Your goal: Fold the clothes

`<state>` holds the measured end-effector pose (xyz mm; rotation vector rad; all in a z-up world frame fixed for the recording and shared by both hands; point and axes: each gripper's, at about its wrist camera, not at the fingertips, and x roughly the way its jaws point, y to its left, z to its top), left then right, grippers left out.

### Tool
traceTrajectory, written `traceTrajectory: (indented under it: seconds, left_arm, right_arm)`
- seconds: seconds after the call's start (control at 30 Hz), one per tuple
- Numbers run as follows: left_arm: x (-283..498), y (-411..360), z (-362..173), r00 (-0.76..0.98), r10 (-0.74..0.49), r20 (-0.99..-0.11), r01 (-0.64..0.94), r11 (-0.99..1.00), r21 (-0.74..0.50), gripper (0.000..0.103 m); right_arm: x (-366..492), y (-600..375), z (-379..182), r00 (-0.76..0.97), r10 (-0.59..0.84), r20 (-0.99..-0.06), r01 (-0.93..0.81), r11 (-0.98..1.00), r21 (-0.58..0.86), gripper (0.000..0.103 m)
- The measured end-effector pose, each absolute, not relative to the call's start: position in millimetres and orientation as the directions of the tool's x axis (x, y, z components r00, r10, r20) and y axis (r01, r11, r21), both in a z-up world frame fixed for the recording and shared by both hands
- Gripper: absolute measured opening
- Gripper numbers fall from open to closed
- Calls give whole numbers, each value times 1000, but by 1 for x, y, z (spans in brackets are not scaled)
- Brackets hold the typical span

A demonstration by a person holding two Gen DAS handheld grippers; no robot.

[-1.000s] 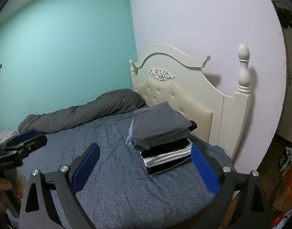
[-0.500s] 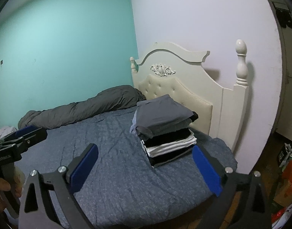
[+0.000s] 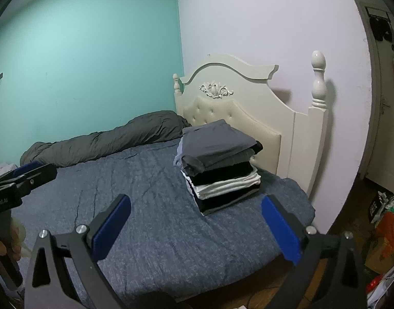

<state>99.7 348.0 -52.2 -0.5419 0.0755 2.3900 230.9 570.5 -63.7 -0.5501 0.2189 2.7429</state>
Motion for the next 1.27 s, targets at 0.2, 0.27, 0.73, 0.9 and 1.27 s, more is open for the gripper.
traceTrajectory:
  seconds: [0.2,0.27,0.73,0.9,1.27]
  left_arm:
    - [104,343,-60,-685,605,-405,-628,-773,-93,103]
    - [106,343,-62,-682,608,-406,-629,-771,-97,103]
    - [112,341,-63,-686,609,-398,-629,-772,-96,103]
    - [112,343,-64,-685,610,-399,-630,-770,-96,103]
    - [112,344,-65,-679,613,-403,-633,-768,-102,103]
  right_arm:
    - [235,567,-64,-870,298,-393,-356,-931,82,102]
    - [236,565,-65,-870,299,-391,-356,-931,81,102]
    - [242,559,-68,-873,297,-388,-356,-930,90,102]
    - [243,558,-70,-871,297,-391,-359,-928,95,102]
    - [245,559,-73,-868,296,-398,-364,-925,106,102]
